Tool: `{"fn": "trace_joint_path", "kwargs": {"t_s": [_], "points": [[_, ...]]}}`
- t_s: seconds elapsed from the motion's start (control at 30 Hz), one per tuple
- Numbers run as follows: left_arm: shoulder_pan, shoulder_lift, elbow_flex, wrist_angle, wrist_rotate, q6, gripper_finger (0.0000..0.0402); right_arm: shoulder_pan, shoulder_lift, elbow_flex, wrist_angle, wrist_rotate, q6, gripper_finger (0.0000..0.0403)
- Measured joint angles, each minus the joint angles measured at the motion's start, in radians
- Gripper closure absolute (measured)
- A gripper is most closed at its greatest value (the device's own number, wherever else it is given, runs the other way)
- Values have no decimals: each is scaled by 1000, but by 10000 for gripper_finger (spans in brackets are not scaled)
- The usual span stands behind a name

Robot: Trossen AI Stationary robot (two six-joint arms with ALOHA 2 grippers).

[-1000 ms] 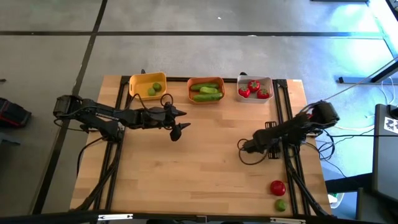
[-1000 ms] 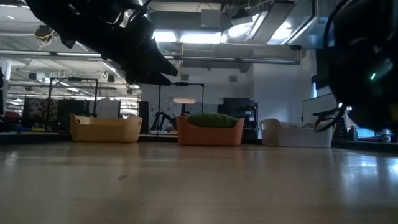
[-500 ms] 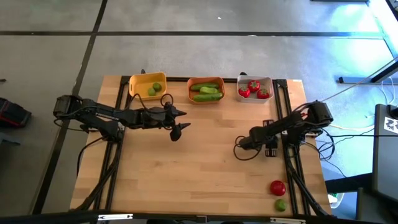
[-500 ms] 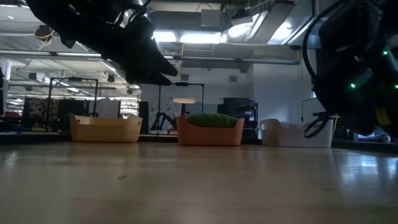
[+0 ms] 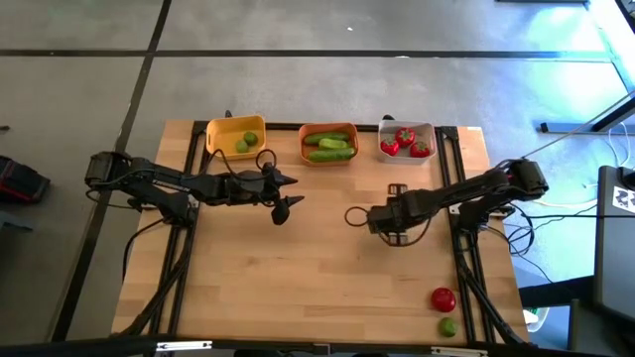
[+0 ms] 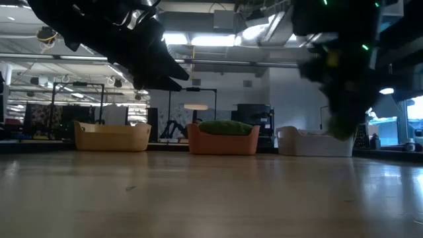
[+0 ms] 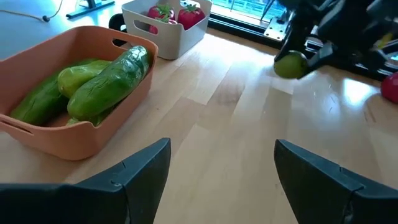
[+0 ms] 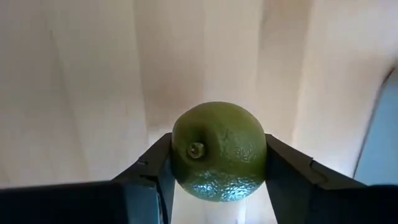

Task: Sort produce into baskets
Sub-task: Put the lime into the yellow bin

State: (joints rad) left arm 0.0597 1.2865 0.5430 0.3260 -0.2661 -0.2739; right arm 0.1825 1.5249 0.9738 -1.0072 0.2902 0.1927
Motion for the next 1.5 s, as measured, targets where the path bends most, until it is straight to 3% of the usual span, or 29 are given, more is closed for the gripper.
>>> {"fn": "trace_joint_path", "kwargs": {"t_s": [0.2,0.47,0.7,1.5], "points": [[-1,0,0,14,3,-30,121,0,-38,36,241,84,-79,227],[-1,0,0,96,117,-42,121,0,-43,36,568,173,-229,226],[-12,0,0,143,135,-30,121,-8,-43,35,739,207,-289,226],[-49,20,0,193,179,-111,121,-15,-35,28,975,149,-433,226]]}}
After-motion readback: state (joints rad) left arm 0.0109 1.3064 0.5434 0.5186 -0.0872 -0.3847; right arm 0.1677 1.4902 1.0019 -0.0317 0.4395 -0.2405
